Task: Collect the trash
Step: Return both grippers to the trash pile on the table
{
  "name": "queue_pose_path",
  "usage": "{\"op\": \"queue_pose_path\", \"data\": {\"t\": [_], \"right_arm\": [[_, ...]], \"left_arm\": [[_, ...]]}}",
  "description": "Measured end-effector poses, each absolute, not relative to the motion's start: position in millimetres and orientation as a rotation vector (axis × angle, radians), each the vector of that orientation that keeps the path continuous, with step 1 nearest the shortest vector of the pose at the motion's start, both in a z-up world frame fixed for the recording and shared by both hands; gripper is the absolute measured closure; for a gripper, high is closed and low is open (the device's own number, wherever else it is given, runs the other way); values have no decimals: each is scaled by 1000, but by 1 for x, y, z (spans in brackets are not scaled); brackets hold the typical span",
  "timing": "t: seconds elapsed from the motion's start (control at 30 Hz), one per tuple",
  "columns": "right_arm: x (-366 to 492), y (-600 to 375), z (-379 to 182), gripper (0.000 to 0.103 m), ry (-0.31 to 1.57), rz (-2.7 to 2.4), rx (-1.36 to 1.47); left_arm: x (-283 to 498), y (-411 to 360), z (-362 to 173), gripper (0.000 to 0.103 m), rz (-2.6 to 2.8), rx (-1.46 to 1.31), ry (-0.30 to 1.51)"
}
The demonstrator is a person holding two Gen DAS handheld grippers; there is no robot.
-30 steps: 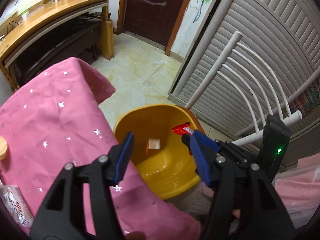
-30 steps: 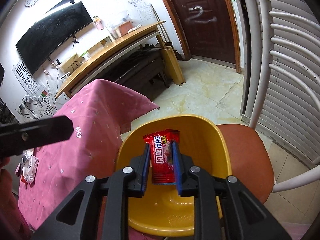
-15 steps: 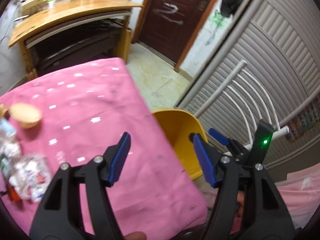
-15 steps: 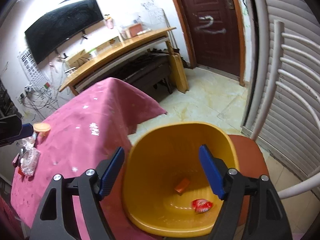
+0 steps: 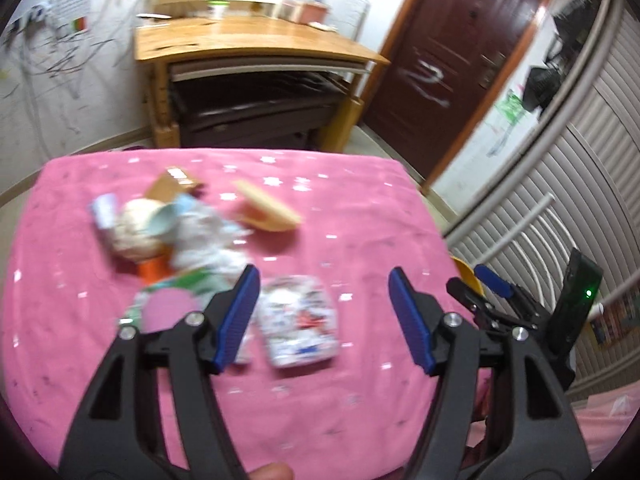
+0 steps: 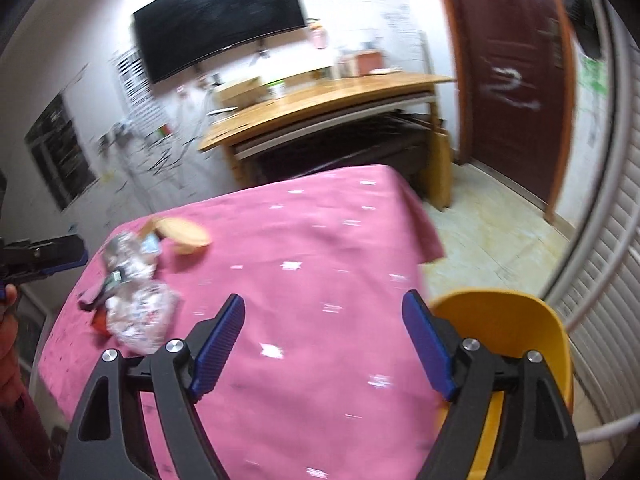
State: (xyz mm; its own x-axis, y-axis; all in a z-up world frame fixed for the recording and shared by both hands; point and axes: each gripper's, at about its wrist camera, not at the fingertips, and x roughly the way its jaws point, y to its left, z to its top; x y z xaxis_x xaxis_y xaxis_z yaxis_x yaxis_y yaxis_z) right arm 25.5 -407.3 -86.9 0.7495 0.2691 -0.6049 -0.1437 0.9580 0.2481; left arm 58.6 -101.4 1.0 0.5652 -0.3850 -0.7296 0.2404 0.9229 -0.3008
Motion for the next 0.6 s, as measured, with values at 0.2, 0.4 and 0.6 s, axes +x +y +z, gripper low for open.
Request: {"op": "queue_pose_path", "data": {"t": [0.2, 0.4, 0.6], "right_arm": [[34, -352, -80, 27, 712, 329, 124], [40, -307, -79, 26, 740, 394, 65], [43, -274, -82, 20, 772, 426, 22]], "left_arm": [[52, -49, -1, 34, -296, -198, 885], [47, -6, -8, 34, -251, -212, 881], [45, 13, -21, 34, -231, -182, 898]]}}
